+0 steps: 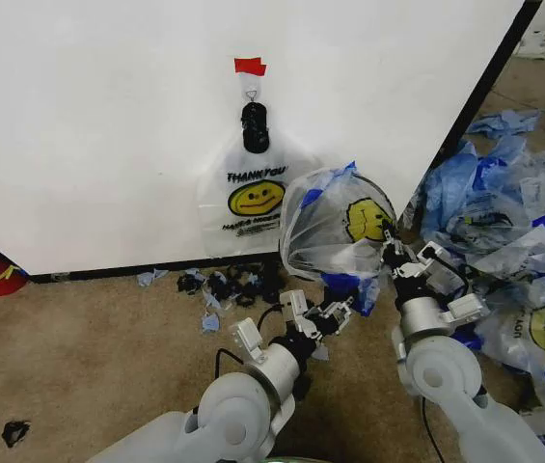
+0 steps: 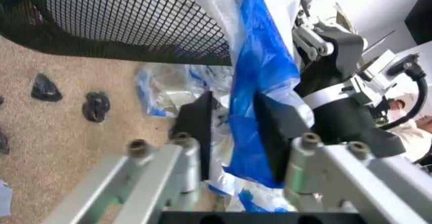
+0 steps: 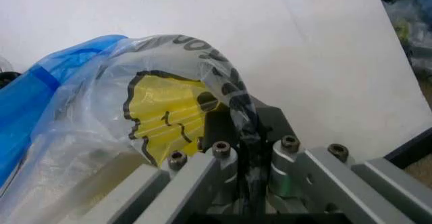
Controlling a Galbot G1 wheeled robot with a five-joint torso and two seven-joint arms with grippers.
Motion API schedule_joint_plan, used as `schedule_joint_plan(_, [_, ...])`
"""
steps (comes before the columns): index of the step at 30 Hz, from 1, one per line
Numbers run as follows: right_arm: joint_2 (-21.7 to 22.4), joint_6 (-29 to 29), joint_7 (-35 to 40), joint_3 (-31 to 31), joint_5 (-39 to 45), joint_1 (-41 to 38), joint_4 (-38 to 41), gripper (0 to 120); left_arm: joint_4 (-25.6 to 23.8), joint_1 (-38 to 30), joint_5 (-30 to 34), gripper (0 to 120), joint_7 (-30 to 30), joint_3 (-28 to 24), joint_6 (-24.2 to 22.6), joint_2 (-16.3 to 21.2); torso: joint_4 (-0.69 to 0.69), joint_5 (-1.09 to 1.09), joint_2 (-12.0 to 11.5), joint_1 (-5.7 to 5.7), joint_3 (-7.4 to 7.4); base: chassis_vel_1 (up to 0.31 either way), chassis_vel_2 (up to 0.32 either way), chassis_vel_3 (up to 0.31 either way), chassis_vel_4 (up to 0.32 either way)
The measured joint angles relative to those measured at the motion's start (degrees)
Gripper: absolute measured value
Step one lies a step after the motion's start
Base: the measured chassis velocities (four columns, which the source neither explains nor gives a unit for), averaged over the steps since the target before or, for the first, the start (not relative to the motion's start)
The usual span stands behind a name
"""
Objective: Pick up the garbage bag from the wall and place it over the trash bin.
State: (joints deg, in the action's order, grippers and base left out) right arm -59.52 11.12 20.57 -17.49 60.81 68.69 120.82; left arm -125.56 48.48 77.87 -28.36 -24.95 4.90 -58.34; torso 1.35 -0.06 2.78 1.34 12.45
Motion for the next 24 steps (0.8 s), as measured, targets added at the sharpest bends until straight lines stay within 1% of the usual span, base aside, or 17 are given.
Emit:
schedule_joint_plan(1, [0.0,0.0,0.1,0.0,0.1,0.0,0.0,0,-0.1,-0.1,0.0,16,0.0,0.0,0.0,0.1,0.0,0.0,0.0,0.0,0.0,0.0,0.0,0.0,0.0])
schedule_joint_plan(2, [0.0,0.0,0.1,0.0,0.1,0.0,0.0,0,-0.1,-0.1,0.0,16,0.0,0.0,0.0,0.1,0.0,0.0,0.0,0.0,0.0,0.0,0.0,0.0,0.0])
schedule_joint_plan(3, [0.0,0.0,0.2,0.0,0.2,0.0,0.1,0,-0.2,-0.1,0.0,13,-0.1,0.1,0.0,0.1,0.0,0.0,0.0,0.0,0.0,0.0,0.0,0.0,0.0])
schedule_joint_plan(6, [-0.1,-0.1,0.3,0.0,0.3,0.0,0.2,0,-0.3,-0.2,0.1,0,-0.3,0.3,-0.1,0.3,0.0,0.0,0.0,0.0,0.0,0.0,0.0,0.0,0.0])
schedule_joint_plan(17, [-0.3,-0.3,0.7,-0.1,1.6,0.2,0.9,0,-0.3,0.5,0.0,0,-0.6,0.4,-0.3,0.0,0.0,0.0,0.0,0.0,0.0,0.0,0.0,0.0,0.0])
schedule_joint_plan(24, [0.4,-1.3,3.9,-0.9,4.6,0.3,3.1,0,-0.3,2.3,-1.6,0,-0.7,0.0,-0.4,0.4,0.0,0.0,0.0,0.0,0.0,0.0,0.0,0.0,0.0])
